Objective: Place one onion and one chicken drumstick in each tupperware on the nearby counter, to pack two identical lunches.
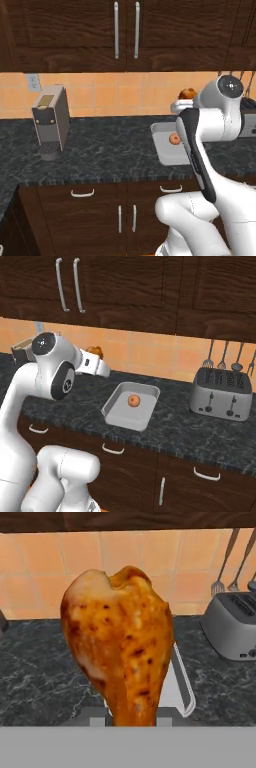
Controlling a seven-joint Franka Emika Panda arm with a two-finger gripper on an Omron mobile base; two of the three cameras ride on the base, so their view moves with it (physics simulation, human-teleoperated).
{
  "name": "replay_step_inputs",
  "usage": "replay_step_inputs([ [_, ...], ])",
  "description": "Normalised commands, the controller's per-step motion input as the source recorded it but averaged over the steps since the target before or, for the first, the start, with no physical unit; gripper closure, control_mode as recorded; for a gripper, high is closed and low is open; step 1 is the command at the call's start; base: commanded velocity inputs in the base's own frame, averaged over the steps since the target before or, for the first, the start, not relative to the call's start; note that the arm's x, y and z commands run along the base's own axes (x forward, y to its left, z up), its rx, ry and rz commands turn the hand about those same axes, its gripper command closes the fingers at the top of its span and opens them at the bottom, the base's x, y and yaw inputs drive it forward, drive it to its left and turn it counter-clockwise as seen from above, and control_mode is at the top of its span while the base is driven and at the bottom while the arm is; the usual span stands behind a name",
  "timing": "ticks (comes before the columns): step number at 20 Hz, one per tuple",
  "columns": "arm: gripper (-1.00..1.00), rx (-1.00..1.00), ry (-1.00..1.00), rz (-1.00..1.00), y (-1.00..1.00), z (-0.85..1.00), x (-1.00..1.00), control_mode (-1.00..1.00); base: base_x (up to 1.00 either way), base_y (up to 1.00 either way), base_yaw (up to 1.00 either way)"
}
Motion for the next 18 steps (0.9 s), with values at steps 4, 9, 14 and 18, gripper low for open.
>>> replay_step_inputs([
  [4, 1.00, 0.00, 0.09, 0.42, -0.52, -0.85, 0.51, -1.00, 0.00, 0.00, 0.00],
  [9, 1.00, -0.05, 0.12, 0.56, -0.78, -0.94, 0.51, -1.00, 0.00, 0.00, 0.00],
  [14, 1.00, -0.14, 0.15, 0.39, -0.27, -0.77, 0.44, -1.00, 0.00, 0.00, 0.00],
  [18, 1.00, -0.07, 0.00, 0.05, -0.01, -0.66, 0.75, -1.00, 0.00, 0.00, 0.00],
])
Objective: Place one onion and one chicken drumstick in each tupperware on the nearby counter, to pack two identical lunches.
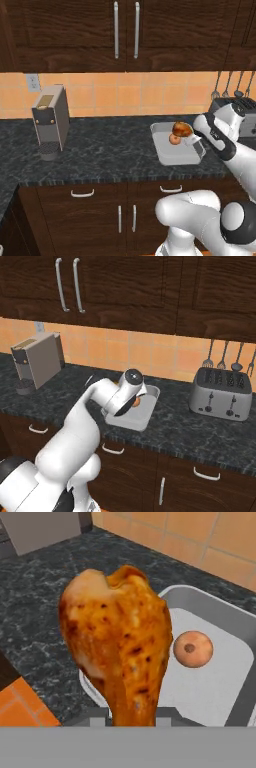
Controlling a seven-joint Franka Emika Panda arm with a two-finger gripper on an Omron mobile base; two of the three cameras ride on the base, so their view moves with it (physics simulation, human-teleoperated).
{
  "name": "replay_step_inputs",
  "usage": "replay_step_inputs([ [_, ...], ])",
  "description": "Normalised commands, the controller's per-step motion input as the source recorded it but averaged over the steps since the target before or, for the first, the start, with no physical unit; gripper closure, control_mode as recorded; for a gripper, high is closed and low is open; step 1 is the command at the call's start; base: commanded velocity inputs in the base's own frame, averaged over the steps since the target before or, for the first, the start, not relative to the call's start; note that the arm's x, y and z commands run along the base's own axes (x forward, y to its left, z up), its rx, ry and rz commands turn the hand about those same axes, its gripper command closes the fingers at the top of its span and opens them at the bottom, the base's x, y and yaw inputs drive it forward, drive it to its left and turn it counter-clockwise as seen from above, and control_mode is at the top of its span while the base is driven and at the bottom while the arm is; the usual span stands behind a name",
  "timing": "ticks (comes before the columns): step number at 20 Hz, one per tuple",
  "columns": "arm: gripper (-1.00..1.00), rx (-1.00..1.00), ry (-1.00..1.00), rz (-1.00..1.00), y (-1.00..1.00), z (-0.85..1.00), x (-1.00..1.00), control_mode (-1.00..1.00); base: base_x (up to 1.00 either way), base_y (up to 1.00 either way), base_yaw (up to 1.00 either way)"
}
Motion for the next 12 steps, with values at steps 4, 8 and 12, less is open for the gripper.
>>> replay_step_inputs([
  [4, 1.00, -0.08, 0.00, 0.00, 0.00, -0.44, 0.84, -1.00, 0.00, 0.00, 0.00],
  [8, 1.00, -0.04, 0.00, 0.00, -0.01, -0.39, 0.66, -1.00, 0.00, 0.00, 0.00],
  [12, 1.00, 0.00, 0.00, 0.00, -0.14, -0.35, 0.31, -1.00, 0.00, 0.00, 0.00],
])
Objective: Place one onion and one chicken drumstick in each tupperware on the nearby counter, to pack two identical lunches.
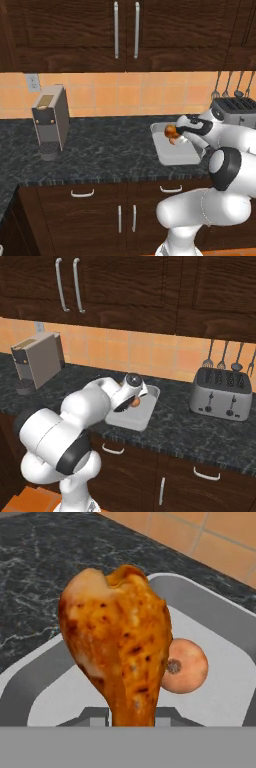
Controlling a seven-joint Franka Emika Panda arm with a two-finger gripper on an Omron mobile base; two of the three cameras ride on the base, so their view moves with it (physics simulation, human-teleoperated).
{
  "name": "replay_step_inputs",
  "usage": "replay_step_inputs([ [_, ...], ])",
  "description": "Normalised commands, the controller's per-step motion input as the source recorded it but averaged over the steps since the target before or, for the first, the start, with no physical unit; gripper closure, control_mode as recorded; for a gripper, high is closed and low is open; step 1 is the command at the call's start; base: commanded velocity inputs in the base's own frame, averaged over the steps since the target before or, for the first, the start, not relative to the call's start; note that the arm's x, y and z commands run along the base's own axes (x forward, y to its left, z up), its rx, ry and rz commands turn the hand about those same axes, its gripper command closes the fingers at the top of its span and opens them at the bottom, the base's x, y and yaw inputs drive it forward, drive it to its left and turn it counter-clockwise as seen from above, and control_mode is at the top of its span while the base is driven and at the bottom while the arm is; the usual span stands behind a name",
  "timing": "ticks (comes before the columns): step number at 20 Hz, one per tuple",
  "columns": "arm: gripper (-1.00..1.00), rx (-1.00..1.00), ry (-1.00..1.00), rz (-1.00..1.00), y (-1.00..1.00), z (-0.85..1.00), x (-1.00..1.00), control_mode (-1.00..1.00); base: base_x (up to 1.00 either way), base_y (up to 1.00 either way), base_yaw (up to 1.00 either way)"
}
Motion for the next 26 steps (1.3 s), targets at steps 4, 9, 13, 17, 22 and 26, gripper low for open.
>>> replay_step_inputs([
  [4, 1.00, -0.01, 0.00, 0.00, -0.13, -0.34, 0.12, -1.00, 0.00, 0.00, 0.00],
  [9, 1.00, -0.02, 0.00, 0.02, -0.06, -0.34, 0.06, -1.00, 0.00, 0.00, 0.00],
  [13, 1.00, -0.01, 0.00, 0.02, -0.08, -0.32, 0.10, -1.00, 0.00, 0.00, 0.00],
  [17, 1.00, 0.00, 0.00, 0.02, -0.15, -0.27, 0.23, -1.00, 0.00, 0.00, 0.00],
  [22, 1.00, 0.00, 0.00, 0.03, -0.14, -0.24, 0.35, -1.00, 0.00, 0.00, 0.00],
  [26, -1.00, -0.01, 0.00, 0.03, -0.03, -0.24, 0.19, -1.00, 0.00, 0.00, 0.00],
])
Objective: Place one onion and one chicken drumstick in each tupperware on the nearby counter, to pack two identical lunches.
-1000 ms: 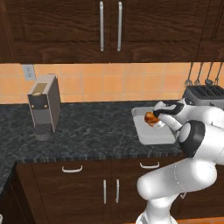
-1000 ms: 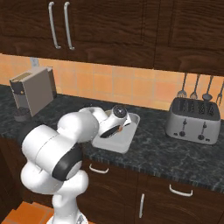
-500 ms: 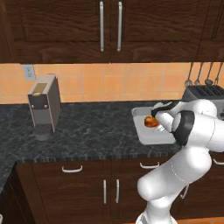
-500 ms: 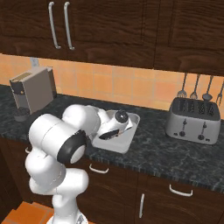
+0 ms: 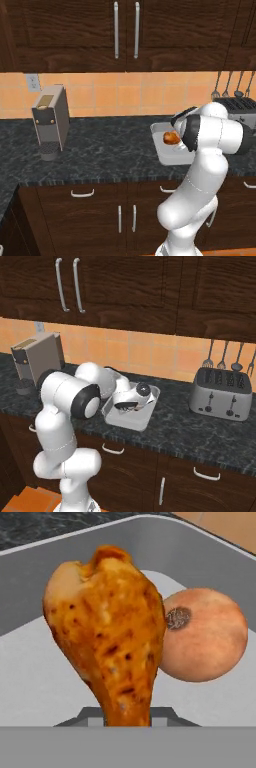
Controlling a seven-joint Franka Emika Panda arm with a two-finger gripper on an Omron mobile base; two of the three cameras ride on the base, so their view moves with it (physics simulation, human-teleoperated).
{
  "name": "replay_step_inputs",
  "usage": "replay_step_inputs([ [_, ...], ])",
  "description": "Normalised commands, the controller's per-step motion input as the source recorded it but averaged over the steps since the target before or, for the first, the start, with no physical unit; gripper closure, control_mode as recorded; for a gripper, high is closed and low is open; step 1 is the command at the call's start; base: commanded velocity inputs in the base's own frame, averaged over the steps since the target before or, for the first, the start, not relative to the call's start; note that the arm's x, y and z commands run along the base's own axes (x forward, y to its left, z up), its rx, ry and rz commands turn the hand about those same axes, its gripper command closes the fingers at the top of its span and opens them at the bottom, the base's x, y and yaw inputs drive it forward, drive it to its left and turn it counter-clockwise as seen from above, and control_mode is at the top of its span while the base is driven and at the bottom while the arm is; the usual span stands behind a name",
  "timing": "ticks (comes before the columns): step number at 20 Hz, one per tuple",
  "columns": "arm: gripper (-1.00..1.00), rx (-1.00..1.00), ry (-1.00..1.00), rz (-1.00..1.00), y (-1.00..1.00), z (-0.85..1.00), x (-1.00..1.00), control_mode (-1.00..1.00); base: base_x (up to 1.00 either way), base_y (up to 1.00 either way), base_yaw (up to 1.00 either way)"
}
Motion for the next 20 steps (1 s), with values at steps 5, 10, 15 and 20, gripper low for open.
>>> replay_step_inputs([
  [5, -1.00, 0.00, -0.09, 0.03, -0.04, 0.39, -0.30, -1.00, 0.00, 0.00, 0.00],
  [10, -1.00, 0.00, -0.18, 0.02, 0.00, 0.86, -0.47, -1.00, 0.00, 0.00, 0.00],
  [15, -1.00, 0.00, -0.24, 0.00, 0.00, 1.00, -0.67, -1.00, 0.00, 0.00, 0.00],
  [20, -1.00, 0.00, -0.17, 0.00, -0.02, 1.00, -0.78, -1.00, 0.00, 0.00, 0.00],
])
